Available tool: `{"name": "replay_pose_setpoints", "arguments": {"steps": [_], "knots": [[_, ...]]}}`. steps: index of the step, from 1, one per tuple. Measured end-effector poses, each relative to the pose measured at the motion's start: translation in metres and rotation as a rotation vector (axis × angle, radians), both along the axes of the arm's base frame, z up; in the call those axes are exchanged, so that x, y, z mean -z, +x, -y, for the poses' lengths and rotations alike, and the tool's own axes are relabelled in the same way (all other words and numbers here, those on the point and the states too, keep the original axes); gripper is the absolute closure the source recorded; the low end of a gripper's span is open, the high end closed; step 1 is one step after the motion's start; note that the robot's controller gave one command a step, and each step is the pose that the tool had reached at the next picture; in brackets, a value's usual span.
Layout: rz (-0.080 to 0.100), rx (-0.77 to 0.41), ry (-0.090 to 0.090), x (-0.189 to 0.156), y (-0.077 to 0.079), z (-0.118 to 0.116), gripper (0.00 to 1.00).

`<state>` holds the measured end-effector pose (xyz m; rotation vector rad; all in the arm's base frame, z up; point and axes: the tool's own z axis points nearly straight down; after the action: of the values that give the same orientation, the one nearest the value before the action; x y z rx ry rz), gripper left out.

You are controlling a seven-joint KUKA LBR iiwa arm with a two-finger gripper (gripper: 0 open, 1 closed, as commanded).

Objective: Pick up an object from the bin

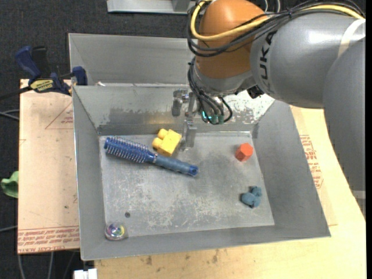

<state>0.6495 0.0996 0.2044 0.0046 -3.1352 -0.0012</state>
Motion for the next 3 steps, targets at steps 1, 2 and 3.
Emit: {"name": "replay_pose_setpoints", "arguments": {"steps": [1, 2, 3], "knots": [[0.012, 0.068, 0.003, 0.135, -0.023, -0.011, 0.0], [0.011, 0.07, 0.004, 0.13, -0.022, -0.012, 1.0], [0.017, 0.078, 0.003, 0.001, -0.039, -0.013, 1.0]]}}
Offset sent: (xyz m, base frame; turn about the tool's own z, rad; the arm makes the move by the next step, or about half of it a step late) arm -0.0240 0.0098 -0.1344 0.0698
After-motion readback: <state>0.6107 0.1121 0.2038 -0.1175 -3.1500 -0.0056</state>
